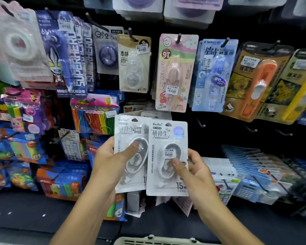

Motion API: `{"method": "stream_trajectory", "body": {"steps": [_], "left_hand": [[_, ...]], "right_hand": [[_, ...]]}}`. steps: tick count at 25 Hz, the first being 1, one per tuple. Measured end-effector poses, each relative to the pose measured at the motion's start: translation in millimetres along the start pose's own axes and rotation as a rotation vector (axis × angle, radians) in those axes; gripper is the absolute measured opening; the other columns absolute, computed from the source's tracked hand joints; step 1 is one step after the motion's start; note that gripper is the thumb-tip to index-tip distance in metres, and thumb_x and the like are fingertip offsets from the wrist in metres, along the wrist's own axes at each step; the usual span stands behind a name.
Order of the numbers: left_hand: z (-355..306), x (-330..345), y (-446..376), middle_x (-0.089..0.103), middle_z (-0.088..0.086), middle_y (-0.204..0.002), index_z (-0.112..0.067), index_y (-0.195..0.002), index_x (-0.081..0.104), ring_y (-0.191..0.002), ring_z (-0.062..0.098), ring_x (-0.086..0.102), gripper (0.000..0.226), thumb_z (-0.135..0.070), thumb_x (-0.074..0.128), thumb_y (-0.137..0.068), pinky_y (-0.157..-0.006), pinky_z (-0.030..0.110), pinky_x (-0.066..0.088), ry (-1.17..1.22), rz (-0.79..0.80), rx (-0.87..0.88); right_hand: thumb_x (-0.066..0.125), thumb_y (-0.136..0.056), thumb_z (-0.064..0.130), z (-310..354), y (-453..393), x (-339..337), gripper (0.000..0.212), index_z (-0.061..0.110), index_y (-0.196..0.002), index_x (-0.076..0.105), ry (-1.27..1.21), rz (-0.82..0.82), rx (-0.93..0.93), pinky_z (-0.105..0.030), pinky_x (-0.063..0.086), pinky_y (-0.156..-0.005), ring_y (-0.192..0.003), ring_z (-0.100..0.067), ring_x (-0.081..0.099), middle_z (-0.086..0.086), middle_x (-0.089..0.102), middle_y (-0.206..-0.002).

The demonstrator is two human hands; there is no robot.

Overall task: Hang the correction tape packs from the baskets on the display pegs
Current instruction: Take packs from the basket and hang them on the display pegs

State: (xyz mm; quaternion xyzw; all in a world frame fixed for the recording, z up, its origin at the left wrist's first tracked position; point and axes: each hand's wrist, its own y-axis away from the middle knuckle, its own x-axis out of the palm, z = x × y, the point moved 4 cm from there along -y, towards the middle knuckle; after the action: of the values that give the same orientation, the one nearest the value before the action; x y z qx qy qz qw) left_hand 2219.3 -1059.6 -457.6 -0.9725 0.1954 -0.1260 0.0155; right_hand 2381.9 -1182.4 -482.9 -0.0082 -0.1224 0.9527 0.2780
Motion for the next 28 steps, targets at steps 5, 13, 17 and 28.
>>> {"method": "stream_trajectory", "body": {"steps": [5, 13, 17, 28], "left_hand": [[3, 35, 9, 0.080, -0.008, -0.103, -0.028, -0.108, 0.075, -0.095, 0.014, 0.077, 0.023, -0.022, 0.077, -0.087, -0.085, 0.040, 0.058, -0.051, 0.091, 0.025], [14, 71, 16, 0.080, -0.008, -0.102, -0.026, -0.105, 0.075, -0.095, 0.015, 0.076, 0.021, -0.017, 0.078, -0.087, -0.084, 0.039, 0.059, -0.037, 0.071, 0.048], [29, 81, 11, 0.080, -0.003, -0.104, -0.024, -0.108, 0.074, -0.098, 0.022, 0.076, 0.022, -0.017, 0.077, -0.087, -0.088, 0.045, 0.059, -0.056, 0.110, 0.023], [27, 97, -6, 0.037, -0.016, -0.153, -0.031, -0.143, 0.049, -0.140, 0.006, 0.029, 0.054, -0.049, 0.060, -0.094, -0.113, 0.031, 0.025, -0.943, 0.046, 0.421]], "right_hand": [[0.065, -0.097, 0.032, 22, -8, -63, 0.011, 0.035, -0.108, 0.067, 0.102, -0.264, 0.061, -0.028, 0.055, -0.070, -0.086, -0.009, 0.075, 0.012, 0.078, -0.096], [0.067, -0.094, 0.041, 16, -8, -94, 0.044, 0.037, -0.134, 0.050, 0.242, -0.267, 0.228, -0.040, 0.056, -0.068, -0.084, -0.021, 0.070, 0.005, 0.069, -0.114], [0.076, -0.089, 0.036, 5, -13, -94, 0.070, 0.041, -0.146, 0.036, 0.258, -0.130, 0.301, -0.037, 0.052, -0.092, -0.114, -0.018, 0.062, 0.012, 0.053, -0.138], [0.062, -0.075, 0.037, 12, -12, -97, 0.025, 0.035, -0.099, 0.066, 0.151, -0.211, 0.165, -0.032, 0.053, -0.066, -0.086, -0.015, 0.071, 0.010, 0.076, -0.093]]}}
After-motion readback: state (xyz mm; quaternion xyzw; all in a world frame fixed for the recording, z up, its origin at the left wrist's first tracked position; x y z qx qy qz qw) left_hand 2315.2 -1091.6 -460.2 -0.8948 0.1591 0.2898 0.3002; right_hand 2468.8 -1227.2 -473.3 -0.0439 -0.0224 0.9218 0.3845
